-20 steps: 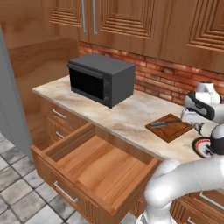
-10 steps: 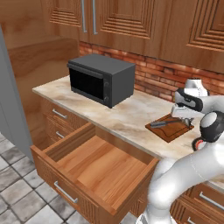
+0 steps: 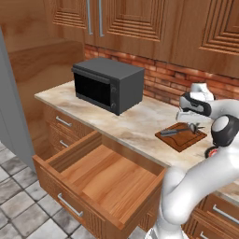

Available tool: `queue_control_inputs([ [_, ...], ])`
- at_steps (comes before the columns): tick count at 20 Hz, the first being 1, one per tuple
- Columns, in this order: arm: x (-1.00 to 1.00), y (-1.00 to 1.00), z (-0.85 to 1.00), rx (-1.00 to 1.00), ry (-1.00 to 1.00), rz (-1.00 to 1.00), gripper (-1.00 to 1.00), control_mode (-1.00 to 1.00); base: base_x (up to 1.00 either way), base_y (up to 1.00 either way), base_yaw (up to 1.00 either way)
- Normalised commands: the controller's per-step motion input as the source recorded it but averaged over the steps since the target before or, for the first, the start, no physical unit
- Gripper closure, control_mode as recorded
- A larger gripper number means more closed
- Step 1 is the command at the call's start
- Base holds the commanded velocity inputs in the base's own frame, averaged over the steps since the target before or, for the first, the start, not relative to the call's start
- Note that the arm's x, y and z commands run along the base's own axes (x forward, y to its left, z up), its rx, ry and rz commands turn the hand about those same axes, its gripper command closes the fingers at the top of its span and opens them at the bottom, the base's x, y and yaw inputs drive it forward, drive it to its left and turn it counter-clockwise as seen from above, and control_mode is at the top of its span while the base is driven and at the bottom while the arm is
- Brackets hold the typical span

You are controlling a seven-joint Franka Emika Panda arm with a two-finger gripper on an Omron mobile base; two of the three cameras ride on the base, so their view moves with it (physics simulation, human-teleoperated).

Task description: Pick up the knife from the drawer and place it on the cutting board. Then place the meat from the plate to the cutting board.

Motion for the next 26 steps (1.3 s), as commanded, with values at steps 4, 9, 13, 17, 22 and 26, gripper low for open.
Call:
queue_control_inputs([
  [4,0.23,0.02,-0.29,0.02,0.00,0.00,1.00,-1.00,0.00,0.00,0.00],
  [9,0.18,0.00,-0.20,0.03,0.02,0.00,1.00,-1.00,0.00,0.00,0.00],
  [13,0.24,0.00,-0.20,0.00,0.00,0.00,1.00,-1.00,0.00,0.00,0.00],
  [17,0.06,0.02,-0.28,0.00,0.00,0.00,1.00,-1.00,0.00,0.00,0.00],
  [22,0.01,0.01,-0.27,0.00,0.00,0.00,1.00,-1.00,0.00,0.00,0.00],
  [26,0.05,0.00,-0.41,0.01,0.00,0.00,1.00,-1.00,0.00,0.00,0.00],
])
